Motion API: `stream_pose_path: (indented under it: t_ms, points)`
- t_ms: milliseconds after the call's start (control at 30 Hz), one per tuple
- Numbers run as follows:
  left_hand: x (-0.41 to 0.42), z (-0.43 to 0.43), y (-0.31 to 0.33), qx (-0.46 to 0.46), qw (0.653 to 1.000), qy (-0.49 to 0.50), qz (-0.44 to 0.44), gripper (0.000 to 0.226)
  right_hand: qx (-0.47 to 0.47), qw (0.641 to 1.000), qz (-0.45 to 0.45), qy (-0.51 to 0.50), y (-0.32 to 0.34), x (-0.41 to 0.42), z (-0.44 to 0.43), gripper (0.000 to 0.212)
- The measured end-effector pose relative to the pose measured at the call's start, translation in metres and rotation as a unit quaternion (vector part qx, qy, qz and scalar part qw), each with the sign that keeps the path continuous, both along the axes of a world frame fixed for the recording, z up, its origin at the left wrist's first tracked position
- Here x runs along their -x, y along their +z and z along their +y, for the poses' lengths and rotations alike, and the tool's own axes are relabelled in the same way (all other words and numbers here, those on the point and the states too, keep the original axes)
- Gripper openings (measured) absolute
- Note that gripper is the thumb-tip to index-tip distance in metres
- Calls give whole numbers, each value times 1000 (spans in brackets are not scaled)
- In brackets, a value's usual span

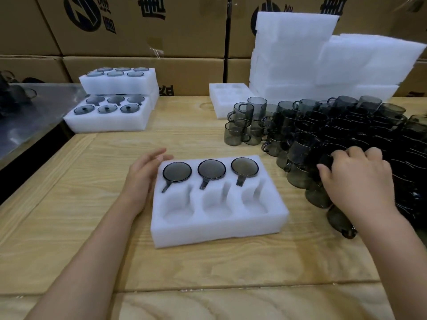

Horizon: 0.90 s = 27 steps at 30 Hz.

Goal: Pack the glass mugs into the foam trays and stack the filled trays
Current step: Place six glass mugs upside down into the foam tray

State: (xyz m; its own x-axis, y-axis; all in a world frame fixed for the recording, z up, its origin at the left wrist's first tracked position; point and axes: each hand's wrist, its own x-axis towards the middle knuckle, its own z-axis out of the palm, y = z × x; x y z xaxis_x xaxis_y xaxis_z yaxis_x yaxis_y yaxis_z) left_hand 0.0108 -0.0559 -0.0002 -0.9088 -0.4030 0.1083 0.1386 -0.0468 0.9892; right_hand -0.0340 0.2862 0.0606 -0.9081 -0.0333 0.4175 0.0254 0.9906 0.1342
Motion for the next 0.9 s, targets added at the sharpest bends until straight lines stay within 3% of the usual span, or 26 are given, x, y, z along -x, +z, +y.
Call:
stream_pose_path:
  t_ms: [233, 367, 533, 700, 833, 900]
  points:
    - [-1, 1, -8, 33, 996, -77, 4, 31, 143, 988, -36, 48, 10, -1, -2, 42]
    - [-1, 2, -8, 32, 996, -85, 1, 33, 195, 976, 12, 96, 19, -22, -1, 40]
    - [-1, 0, -9, 21, 996, -89, -5, 30, 377, 897, -31, 230, 24, -39, -28, 4]
    - [-4, 1, -3, 31, 998, -43, 19, 34, 445, 825, -47, 344, 7, -19, -67, 11]
    - [-11, 9, 21, 175, 981, 51, 72, 29, 485, 775, -47, 402, -9, -10, -83, 22]
    - [-17, 22, 37, 264, 958, 20, 107, 36, 483, 755, -60, 438, -16, -10, -84, 12]
